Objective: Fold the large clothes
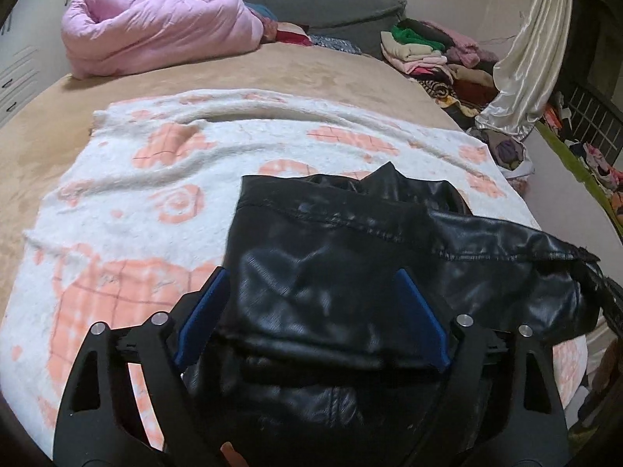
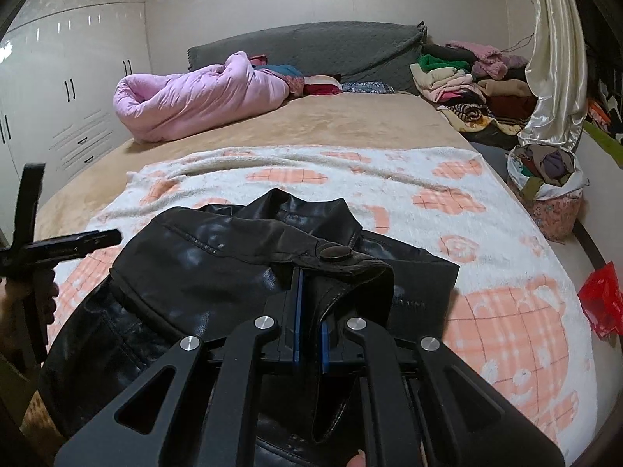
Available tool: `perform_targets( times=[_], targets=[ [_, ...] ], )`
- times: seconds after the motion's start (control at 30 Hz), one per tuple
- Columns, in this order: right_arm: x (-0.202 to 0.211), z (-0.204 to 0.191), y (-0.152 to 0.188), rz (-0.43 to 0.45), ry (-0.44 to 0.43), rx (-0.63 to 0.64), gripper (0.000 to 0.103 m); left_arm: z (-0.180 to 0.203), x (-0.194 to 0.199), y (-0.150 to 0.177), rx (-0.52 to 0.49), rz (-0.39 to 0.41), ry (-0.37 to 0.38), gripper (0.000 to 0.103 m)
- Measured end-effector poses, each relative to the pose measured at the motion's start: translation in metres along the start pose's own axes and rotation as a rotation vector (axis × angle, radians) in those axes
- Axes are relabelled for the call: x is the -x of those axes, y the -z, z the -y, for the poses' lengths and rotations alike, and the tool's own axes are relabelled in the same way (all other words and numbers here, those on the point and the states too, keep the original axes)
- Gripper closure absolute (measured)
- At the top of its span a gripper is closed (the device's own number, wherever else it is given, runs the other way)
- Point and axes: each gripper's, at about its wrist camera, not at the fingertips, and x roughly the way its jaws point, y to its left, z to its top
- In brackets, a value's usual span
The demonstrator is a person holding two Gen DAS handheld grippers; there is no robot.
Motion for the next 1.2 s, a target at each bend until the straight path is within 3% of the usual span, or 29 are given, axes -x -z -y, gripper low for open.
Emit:
perform_targets(
  times=[0.03,0.17,0.3,0.63,0.83,0.9,0.97,1.03,1.13,1.2],
  targets=[
    [0.0,0.0,0.001,0.0,0.002,0.001,0.097,0.002,-0.004,-0.003,-0.008,-0.006,0.0,0.029],
    [-0.002,0.003,0.003,-0.006,0.004,-0.009,0.097,0.002,-0.021,-0.012,-0.007,-0.043,0.01,0.057],
    [-0.003,0.004,0.006,-0.008,0.006,-0.016,0.097,0.0,-0.033,-0.009,0.014,-0.078,0.054,0.068],
    [-0.014,0.009,0.013,-0.045,0.028,-0.045,0.093,0.004,-0.073,0.017,-0.051,-0.202,0.019,0.07],
    [-0.019,0.018,0.022,-0.09,0.062,-0.101,0.075,0.001,-0.077,0.019,-0.065,-0.203,0.019,0.071],
    [-0.014,0.022,0.024,-0.085,0.098,-0.126,0.059,-0.001,-0.079,0.02,-0.063,-0.204,0.023,0.071],
    [-0.003,0.028,0.024,-0.049,0.143,-0.169,0.054,-0.003,-0.079,0.022,-0.06,-0.2,0.029,0.071],
    [0.004,0.03,0.021,-0.019,0.177,-0.199,0.054,-0.003,-0.079,0.022,-0.063,-0.197,0.032,0.071],
    [0.0,0.019,0.015,0.004,0.148,-0.18,0.064,-0.003,-0.079,0.022,-0.064,-0.195,0.036,0.071],
    [-0.009,0.004,0.01,0.002,0.126,-0.141,0.065,-0.003,-0.077,0.023,-0.068,-0.192,0.035,0.071]
  ],
)
